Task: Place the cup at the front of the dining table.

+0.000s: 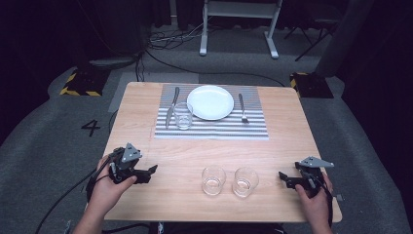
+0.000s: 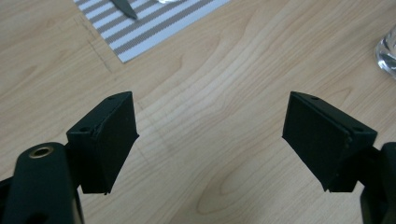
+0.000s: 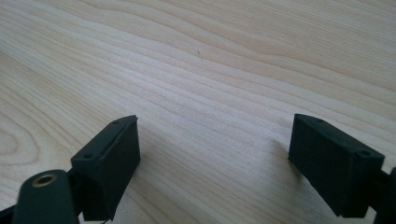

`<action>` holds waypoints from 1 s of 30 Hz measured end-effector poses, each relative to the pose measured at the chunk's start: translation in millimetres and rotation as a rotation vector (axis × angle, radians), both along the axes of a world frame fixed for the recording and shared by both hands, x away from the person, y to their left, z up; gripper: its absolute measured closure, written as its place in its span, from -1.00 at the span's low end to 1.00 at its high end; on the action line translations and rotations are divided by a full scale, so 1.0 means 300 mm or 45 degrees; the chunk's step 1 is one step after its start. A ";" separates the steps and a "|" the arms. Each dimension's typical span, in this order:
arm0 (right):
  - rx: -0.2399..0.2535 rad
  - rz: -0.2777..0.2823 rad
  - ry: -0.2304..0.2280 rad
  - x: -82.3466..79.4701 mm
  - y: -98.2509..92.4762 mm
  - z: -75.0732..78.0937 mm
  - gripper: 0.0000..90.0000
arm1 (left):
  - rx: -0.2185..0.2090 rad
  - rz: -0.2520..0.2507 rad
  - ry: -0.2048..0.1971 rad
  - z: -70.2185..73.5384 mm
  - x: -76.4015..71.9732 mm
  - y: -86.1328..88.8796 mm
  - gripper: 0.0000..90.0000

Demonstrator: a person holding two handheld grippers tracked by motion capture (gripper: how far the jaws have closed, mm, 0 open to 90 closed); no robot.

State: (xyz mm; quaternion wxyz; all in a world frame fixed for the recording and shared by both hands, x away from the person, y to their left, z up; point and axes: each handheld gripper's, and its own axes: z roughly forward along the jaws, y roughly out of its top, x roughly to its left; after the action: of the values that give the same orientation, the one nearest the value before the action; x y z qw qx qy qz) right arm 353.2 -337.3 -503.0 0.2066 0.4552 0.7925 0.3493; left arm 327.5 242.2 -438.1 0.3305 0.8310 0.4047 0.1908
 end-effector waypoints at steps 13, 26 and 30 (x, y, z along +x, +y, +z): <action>-0.001 0.000 0.000 0.000 0.000 0.000 -0.63 | -0.002 0.036 0.063 -0.096 -0.030 0.037 -0.62; -0.001 0.000 0.000 0.000 0.000 0.000 -0.63 | 0.012 0.052 0.100 -0.180 -0.063 0.055 -0.63; 0.000 0.000 0.000 0.000 0.000 0.000 -0.63 | 0.009 0.051 0.115 -0.191 -0.063 0.056 -0.63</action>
State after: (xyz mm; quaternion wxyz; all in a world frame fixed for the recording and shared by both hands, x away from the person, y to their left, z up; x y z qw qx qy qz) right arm 353.2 -337.4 -503.0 0.2066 0.4551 0.7926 0.3493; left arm 308.7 259.0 -495.4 0.3050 0.8316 0.4352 0.1611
